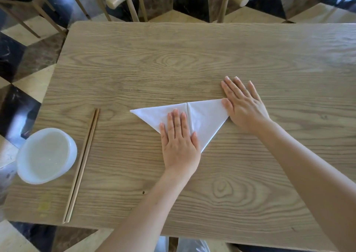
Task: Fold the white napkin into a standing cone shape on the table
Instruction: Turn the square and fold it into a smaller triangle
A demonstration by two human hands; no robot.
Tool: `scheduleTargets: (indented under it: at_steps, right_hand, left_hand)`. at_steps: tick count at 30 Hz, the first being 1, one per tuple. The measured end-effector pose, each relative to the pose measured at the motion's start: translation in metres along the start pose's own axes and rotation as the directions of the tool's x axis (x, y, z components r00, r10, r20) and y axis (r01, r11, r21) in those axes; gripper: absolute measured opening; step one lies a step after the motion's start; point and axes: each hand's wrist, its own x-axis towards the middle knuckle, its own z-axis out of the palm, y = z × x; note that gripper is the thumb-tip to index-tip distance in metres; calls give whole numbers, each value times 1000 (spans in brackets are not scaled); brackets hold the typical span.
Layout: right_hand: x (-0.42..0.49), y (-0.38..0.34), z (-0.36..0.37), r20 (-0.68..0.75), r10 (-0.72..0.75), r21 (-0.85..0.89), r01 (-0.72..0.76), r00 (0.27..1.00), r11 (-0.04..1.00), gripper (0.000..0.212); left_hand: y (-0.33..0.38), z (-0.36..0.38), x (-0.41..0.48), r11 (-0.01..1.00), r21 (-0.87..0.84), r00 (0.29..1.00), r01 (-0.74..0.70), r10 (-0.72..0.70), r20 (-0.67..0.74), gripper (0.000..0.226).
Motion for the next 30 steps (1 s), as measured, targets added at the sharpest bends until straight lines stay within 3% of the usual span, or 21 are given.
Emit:
scheduleTargets:
  at_steps: [4,6,8,10,14,18,24,26,28,30]
  right_hand:
    - [-10,-29,-12,-48,26,92,-22,998,996,56]
    - [-24,-64,-12,-129,-85,122,101,988,987,60]
    - [-35,-93,-2,-118,-172,115,186,978,976,63]
    - [-38,-103,10,-55,-155,138,161,986,977,65]
    - [-38,-99,25,-72,-146,61,150,987,987,63]
    - [-39,-103,23,-79,-158,62,163,984,985,63]
    - [-40,-102,21,-37,-143,72,145,989,987,62]
    - [-40,-102,19,-17,-155,104,156,988,982,65]
    - [-34,-98,11,-5,-164,221,161,986,962,69]
    - [-23,-91,-6,-39,-154,340,158,987,927,60]
  left_hand:
    - [-2,-7,2,991,-136,1000,-6,4,-9,62]
    - [-2,-17,9,959,-283,998,35,-48,-38,65]
    - [-6,-25,17,934,-350,990,74,-111,-84,66]
    - [-17,-26,27,954,-292,989,64,-100,-110,62]
    - [-49,-13,39,992,-79,995,-100,97,-34,58]
    - [-88,-18,49,999,8,999,-50,50,16,66]
    - [-129,-28,65,991,36,987,131,-134,90,59]
    - [-116,-34,63,980,1,980,197,-197,41,58]
    - [-84,-38,51,990,-92,991,110,-116,-60,59]
    - [-45,-35,30,984,-174,997,-28,14,-82,60]
